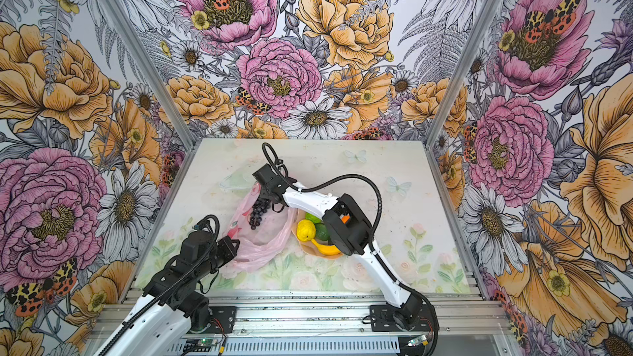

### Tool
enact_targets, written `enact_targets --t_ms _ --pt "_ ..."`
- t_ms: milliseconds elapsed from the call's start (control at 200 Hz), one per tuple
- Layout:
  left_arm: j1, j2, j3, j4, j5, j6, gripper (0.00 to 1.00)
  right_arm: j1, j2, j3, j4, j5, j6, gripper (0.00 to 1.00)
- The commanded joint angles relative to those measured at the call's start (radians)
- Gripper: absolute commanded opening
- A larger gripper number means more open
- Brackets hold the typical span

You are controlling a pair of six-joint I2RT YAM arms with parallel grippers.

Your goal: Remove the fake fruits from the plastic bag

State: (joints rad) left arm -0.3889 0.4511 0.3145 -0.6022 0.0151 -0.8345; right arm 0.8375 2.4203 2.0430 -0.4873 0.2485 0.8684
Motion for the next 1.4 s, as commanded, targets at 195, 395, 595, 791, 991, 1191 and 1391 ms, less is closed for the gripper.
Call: enact_targets --t_ms 195,395,595,791,991,1191,1391 --pt "-0.009 0.0 -0.012 0.01 -0.019 0.022 0.0 0.003 -0.05 0.006 -0.004 0.062 -0.039 0.08" --pt "-0.008 0.02 -0.012 0.021 -0.023 0.031 0.0 0.011 -0.078 0.001 -0.004 0.082 -0.073 0.02" --pt "-0.007 0.041 -0.008 0.03 -0.038 0.038 0.0 0.027 -0.122 -0.001 -0.004 0.098 -0.137 0.0" --pt "0.005 0.082 0.025 0.063 -0.081 0.032 0.0 0.049 -0.172 -0.02 -0.006 0.067 -0.177 0.0" --pt "0.048 0.225 0.1 0.197 -0.088 0.033 0.01 0.08 -0.204 -0.053 -0.008 0.013 -0.195 0.0" --pt "0.139 0.374 0.201 0.274 -0.067 0.071 0.01 0.112 -0.264 -0.102 -0.005 -0.024 -0.223 0.0" --pt "0.232 0.536 0.289 0.303 -0.094 0.123 0.0 0.143 -0.369 -0.121 -0.001 -0.063 -0.304 0.0"
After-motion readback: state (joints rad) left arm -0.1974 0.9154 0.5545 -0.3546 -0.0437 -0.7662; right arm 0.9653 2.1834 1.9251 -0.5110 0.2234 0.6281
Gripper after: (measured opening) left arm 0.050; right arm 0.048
